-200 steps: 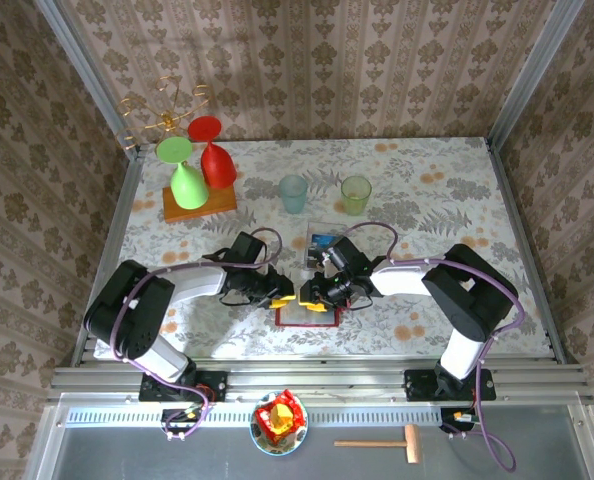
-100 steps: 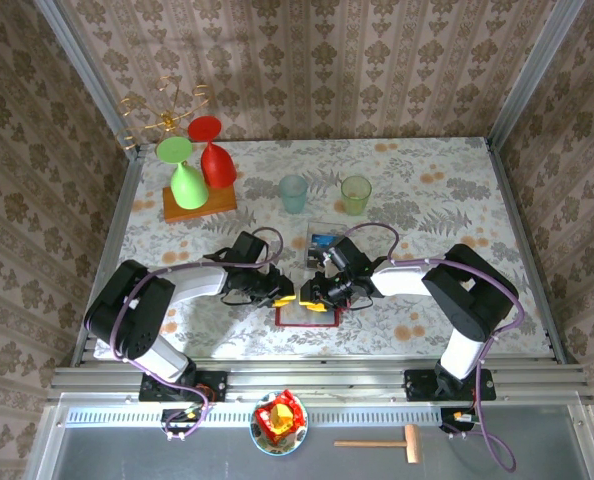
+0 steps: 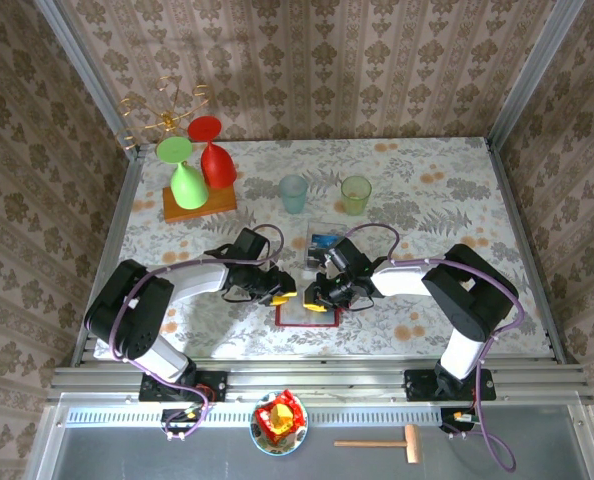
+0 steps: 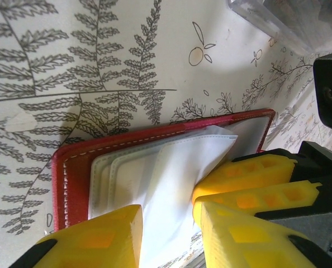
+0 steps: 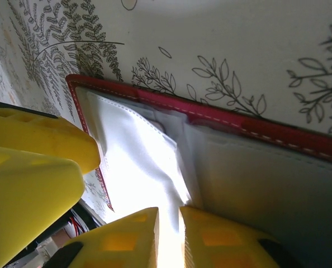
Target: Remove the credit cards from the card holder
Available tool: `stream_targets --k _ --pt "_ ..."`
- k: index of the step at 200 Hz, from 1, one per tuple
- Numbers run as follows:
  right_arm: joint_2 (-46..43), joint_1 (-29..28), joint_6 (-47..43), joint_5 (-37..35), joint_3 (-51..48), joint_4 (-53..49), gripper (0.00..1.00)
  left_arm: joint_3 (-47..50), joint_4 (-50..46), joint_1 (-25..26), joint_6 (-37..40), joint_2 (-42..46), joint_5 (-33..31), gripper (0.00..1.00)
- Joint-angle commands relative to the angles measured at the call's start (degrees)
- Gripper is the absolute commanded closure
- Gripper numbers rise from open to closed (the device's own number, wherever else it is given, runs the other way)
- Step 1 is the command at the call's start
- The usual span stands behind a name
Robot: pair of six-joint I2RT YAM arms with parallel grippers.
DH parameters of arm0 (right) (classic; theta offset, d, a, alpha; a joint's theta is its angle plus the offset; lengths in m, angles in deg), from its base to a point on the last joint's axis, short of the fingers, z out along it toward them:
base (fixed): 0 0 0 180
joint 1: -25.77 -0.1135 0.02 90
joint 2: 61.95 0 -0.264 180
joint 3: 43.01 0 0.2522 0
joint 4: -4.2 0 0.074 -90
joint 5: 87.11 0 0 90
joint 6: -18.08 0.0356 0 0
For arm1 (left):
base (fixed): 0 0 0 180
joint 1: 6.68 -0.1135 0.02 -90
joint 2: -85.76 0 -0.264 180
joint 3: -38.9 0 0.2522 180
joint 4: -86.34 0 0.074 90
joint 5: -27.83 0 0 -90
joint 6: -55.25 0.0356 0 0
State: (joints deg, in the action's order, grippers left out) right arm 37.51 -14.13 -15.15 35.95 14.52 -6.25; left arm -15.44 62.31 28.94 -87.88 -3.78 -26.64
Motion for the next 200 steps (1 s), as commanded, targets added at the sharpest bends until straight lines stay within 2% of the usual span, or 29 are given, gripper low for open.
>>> stream_targets --k 1,59,102,144,157,179,200 --pt "0.47 0.26 -0.71 -2.57 -0.44 -3.47 0.84 -0.56 -0.79 0.31 0.63 -1.25 -0.19 0.67" --pt "0.58 0.26 -0.61 -2.35 -0.53 -3.17 0.89 -0.08 -0.67 0.33 0.48 -2.23 -0.31 0.63" --pt "0.66 0.26 -0.57 -2.21 -0.71 -2.78 0.89 0.65 4.89 0.58 -1.67 -3.24 4.0 0.73" --pt "0.27 0.39 -0.18 -2.29 -1.03 -2.44 0.89 0.89 6.7 0.67 -2.38 -2.29 4.88 0.75" --pt "-0.03 0.35 -0.15 -2.27 -1.05 -2.24 0.87 0.64 6.54 0.66 -2.34 -1.87 5.16 0.75" --pt "-1.69 0.35 -0.56 -2.18 -0.71 -2.64 0.77 0.26 5.94 0.64 -2.04 -0.82 5.5 0.72" --pt "-4.47 0.46 -1.57 -3.28 0.07 -5.15 0.72 -0.84 4.43 0.77 -1.2 -0.51 5.49 0.71"
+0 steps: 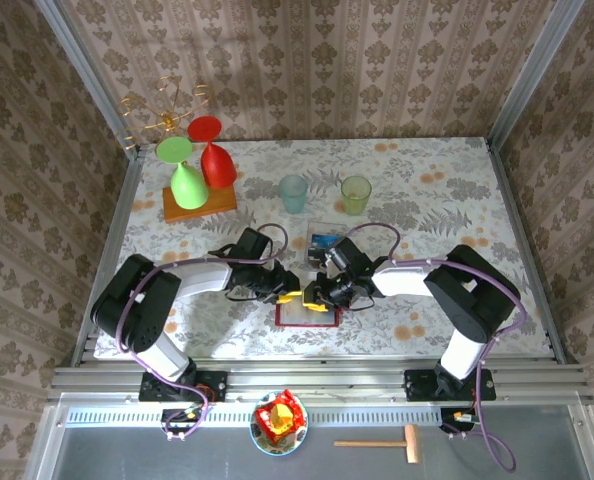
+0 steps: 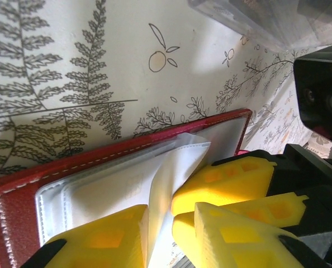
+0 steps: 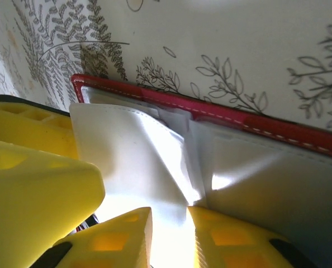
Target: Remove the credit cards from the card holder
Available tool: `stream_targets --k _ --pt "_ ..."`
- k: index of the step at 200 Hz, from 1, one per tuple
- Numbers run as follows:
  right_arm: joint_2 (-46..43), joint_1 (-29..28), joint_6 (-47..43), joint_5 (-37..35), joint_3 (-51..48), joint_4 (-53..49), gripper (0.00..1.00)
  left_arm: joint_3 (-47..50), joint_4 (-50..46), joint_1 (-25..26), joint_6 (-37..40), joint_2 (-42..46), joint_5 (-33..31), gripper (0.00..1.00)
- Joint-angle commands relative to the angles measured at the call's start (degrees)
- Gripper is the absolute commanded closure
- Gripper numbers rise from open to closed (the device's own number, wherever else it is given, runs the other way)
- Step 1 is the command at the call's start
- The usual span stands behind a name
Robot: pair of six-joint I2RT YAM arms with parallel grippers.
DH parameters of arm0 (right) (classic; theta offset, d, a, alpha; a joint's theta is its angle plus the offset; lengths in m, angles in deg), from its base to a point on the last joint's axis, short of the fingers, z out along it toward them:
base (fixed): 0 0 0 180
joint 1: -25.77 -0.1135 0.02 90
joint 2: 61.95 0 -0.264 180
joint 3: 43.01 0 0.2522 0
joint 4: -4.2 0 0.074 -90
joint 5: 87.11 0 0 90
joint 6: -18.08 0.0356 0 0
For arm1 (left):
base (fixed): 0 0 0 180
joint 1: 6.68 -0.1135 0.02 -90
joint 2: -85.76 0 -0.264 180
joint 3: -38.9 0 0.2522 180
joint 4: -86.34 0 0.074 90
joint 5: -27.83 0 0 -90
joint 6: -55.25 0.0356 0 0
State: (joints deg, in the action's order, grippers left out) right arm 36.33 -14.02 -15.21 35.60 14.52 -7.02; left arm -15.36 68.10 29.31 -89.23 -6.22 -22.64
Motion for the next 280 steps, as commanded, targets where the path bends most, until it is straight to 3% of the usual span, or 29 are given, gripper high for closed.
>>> stream_targets --k 1,96,151,280 --pt "-3.46 0.34 -1.55 -3.01 0.13 -4.47 0.72 -1.01 -1.39 0.44 0.16 1.92 1.46 0.71" --pt "-19.1 4.69 -5.74 -13.83 -0.97 -22.01 0.66 -10.44 -4.46 5.52 4.37 -4.2 4.21 0.65" --pt "-28.24 5.95 -3.22 -14.92 -6.48 -22.01 0.64 -14.89 -2.75 8.52 3.96 -10.22 5.25 0.63" --pt "-23.1 4.11 -1.86 -10.67 -4.46 -17.17 0.66 -10.9 0.5 7.5 3.06 -6.39 2.01 0.58"
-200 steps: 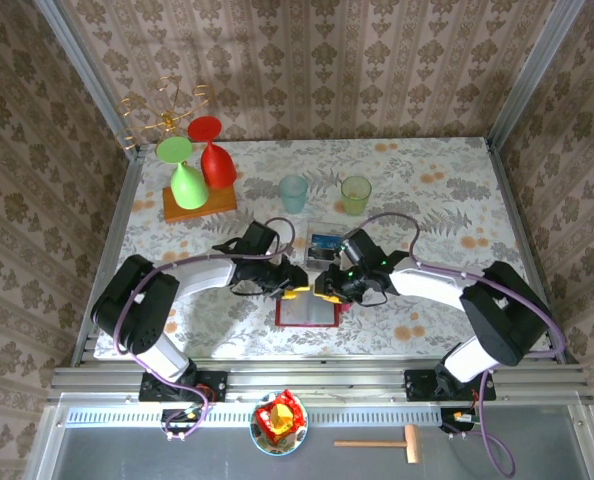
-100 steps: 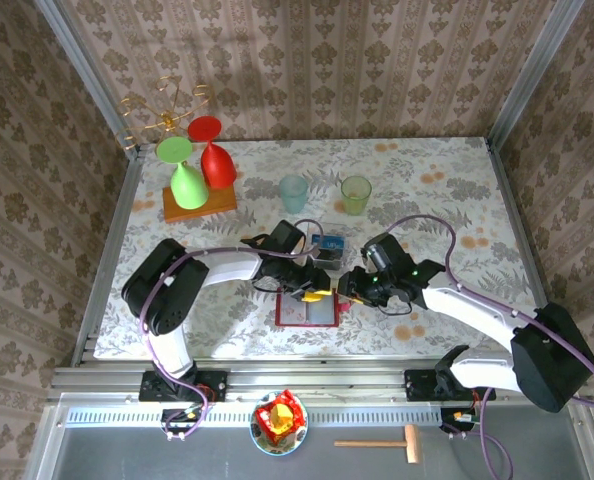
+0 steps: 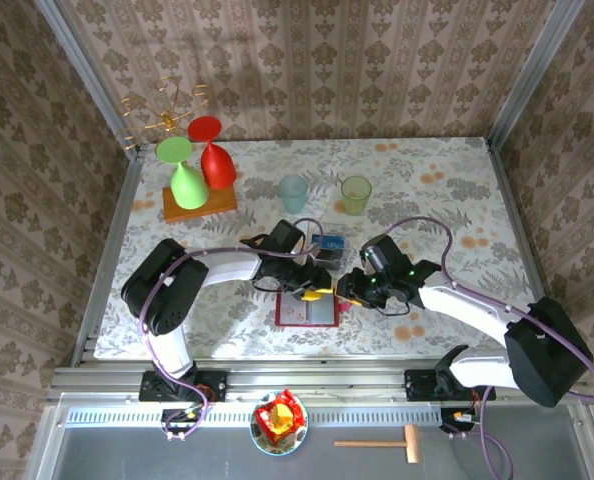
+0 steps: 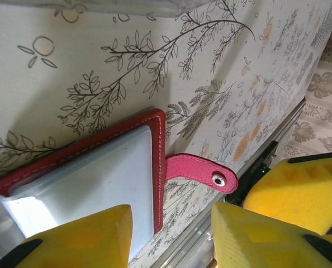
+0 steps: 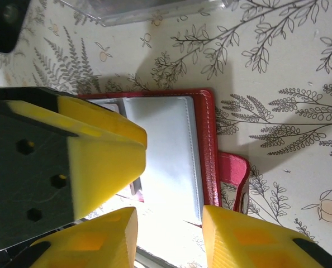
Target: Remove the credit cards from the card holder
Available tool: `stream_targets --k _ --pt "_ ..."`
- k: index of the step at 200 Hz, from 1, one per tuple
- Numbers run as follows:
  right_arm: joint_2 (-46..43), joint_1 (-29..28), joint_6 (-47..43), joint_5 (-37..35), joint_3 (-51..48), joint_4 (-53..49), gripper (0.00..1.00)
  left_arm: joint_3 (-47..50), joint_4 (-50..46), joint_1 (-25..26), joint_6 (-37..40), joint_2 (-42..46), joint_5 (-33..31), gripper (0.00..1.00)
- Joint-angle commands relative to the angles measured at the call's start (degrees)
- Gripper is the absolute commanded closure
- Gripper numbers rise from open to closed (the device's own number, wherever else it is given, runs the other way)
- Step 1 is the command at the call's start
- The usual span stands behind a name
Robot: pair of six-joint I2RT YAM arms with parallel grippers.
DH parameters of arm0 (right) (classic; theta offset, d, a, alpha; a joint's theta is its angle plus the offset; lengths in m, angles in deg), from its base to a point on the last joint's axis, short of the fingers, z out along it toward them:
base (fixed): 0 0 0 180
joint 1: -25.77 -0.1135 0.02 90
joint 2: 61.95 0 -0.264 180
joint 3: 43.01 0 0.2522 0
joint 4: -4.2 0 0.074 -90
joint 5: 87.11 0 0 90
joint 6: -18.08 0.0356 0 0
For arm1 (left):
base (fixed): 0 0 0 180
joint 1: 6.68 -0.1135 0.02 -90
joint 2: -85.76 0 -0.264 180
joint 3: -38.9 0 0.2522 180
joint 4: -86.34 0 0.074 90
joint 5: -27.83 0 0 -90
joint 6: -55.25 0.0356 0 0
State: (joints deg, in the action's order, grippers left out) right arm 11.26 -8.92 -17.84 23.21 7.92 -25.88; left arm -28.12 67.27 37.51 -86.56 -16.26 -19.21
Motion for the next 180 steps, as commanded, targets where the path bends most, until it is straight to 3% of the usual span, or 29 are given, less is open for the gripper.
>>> stream_targets --k 1,91,180 --pt "2.08 -0.98 0.76 1.73 2.18 1.76 0.66 1.94 1.29 -0.73 0.39 3.83 -1.53 0.58" --pt "14.72 -6.54 1.91 3.73 9.69 6.12 0.77 11.95 -4.0 -8.5 2.44 17.42 -7.83 0.62" --pt "23.42 -8.96 2.69 5.8 13.96 9.11 0.76 17.61 -5.88 -11.09 4.0 18.46 -7.28 0.61"
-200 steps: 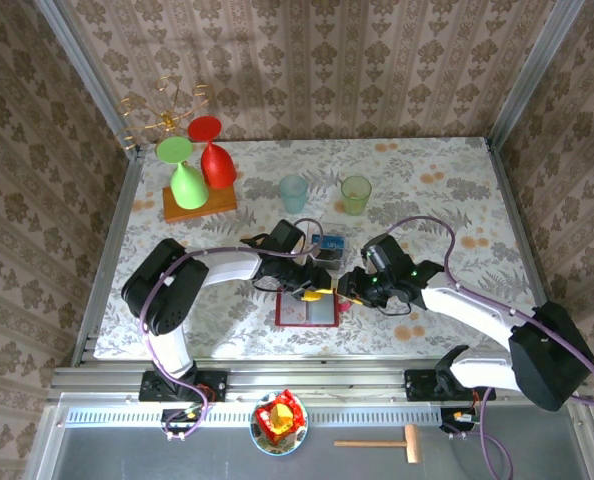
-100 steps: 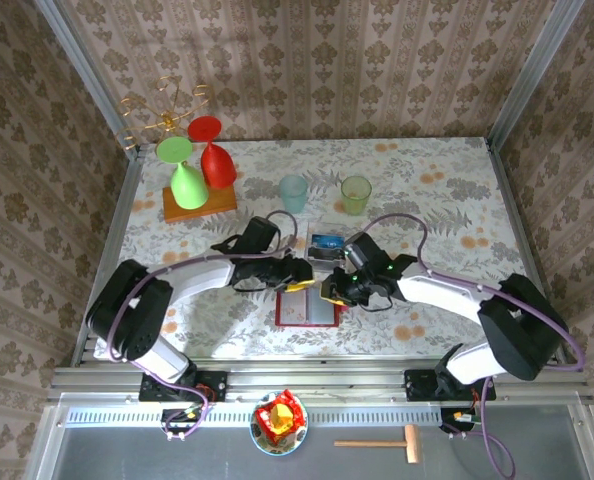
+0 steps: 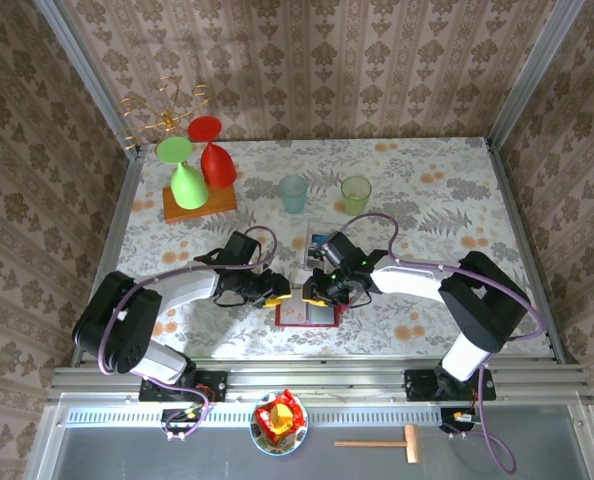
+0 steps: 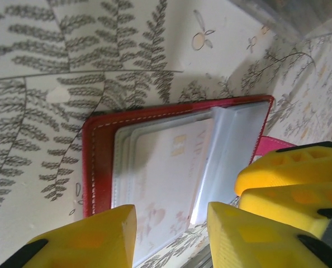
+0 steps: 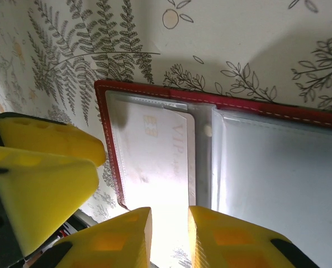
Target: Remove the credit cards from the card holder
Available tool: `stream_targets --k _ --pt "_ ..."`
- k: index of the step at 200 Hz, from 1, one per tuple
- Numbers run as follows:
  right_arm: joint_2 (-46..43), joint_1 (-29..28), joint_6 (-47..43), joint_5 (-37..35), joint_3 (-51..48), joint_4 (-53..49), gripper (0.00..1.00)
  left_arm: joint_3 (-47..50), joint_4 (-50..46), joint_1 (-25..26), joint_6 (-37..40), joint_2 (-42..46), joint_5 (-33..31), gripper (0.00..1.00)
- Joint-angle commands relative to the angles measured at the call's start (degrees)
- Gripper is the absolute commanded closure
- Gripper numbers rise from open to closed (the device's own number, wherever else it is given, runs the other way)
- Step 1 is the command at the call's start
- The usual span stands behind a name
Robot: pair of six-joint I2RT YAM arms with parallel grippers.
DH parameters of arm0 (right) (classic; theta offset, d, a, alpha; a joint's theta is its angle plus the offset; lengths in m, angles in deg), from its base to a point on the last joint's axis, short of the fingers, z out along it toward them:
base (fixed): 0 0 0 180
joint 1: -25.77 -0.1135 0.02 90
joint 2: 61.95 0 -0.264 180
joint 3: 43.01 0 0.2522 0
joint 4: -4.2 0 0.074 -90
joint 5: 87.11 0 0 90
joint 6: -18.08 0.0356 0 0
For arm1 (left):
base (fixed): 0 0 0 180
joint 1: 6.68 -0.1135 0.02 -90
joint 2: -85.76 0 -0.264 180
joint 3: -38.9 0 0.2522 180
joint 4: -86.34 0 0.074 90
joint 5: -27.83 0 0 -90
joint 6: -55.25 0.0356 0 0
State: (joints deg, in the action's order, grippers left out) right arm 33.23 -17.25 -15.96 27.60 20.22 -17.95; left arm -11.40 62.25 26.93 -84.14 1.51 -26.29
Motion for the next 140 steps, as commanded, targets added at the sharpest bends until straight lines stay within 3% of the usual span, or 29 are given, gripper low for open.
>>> stream_targets --k 1,140 --pt "1.48 -0.6 0.81 1.4 1.67 1.22 0.76 0.91 -0.85 -0.54 1.62 0.67 -0.19 0.61" --pt "5.45 -1.34 0.9 2.72 2.03 2.6 0.82 2.7 1.01 -0.91 1.36 -1.35 0.33 0.62"
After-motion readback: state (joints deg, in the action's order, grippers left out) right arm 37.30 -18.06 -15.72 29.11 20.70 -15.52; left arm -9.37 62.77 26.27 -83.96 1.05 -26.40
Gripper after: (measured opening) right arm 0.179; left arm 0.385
